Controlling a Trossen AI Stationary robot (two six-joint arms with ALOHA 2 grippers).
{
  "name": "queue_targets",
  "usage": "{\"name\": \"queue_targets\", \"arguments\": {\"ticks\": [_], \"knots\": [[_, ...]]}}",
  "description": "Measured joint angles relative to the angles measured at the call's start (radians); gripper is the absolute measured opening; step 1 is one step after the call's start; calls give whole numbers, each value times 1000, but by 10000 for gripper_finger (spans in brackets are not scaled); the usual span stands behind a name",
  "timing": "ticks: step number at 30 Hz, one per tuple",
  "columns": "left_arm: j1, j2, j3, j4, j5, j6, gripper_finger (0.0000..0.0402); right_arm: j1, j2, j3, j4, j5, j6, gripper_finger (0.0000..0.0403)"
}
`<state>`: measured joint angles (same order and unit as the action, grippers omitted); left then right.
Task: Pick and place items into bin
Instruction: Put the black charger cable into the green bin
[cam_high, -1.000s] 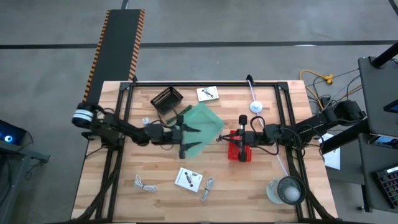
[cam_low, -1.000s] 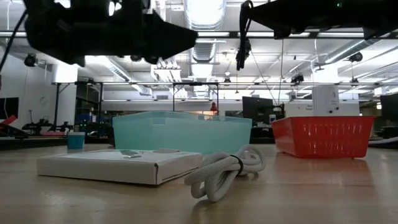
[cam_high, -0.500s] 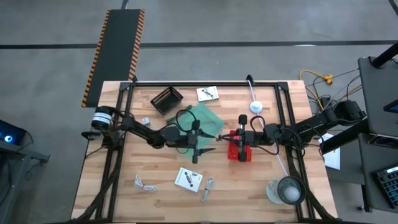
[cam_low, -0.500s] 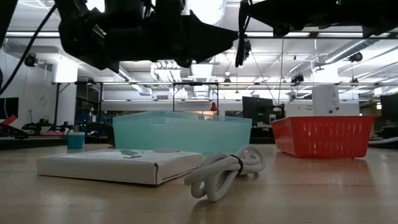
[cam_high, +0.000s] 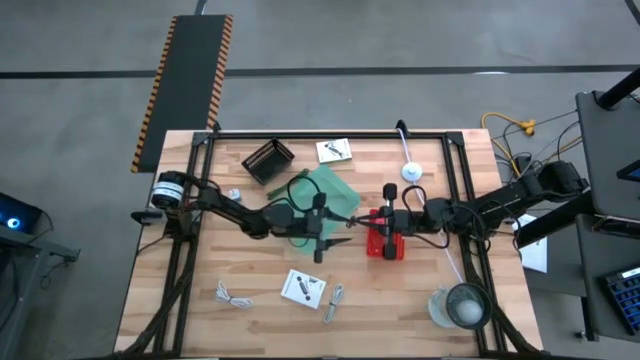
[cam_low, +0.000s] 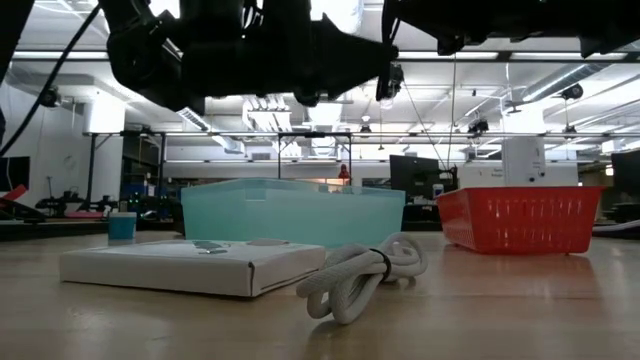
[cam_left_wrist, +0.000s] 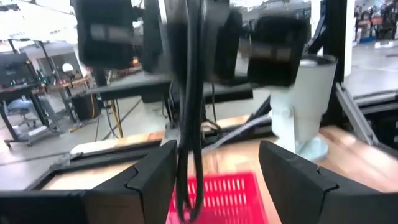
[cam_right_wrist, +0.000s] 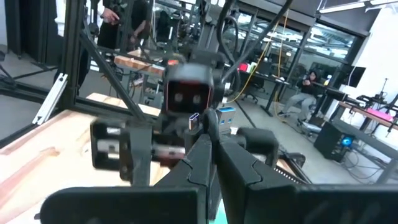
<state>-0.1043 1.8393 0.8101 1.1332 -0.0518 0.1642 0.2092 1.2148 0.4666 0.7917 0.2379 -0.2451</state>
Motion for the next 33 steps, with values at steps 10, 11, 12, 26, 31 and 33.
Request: {"name": "queue_targets", "arguments": {"ticks": [10,11,12,26,31,33], "knots": [[0,-2,-3,-28,-8,0,183,0,0,6,0,-7,7,8],[0,-2,-3,-28,-8,0,177,0,0,7,0,-7,7,8],[0,-2,-3,-27,-9,0,170,0,0,8,-1,-8,7,8],[1,-3,13,-22,-9,20,86,0,0,9,-10,-12,29,8],[1,-3,13,-22,-10,119,37,1,0,9,-11,-14,29,8],[1,-3,12,-22,-10,128,14,3,0,9,-14,-15,29,8]]}}
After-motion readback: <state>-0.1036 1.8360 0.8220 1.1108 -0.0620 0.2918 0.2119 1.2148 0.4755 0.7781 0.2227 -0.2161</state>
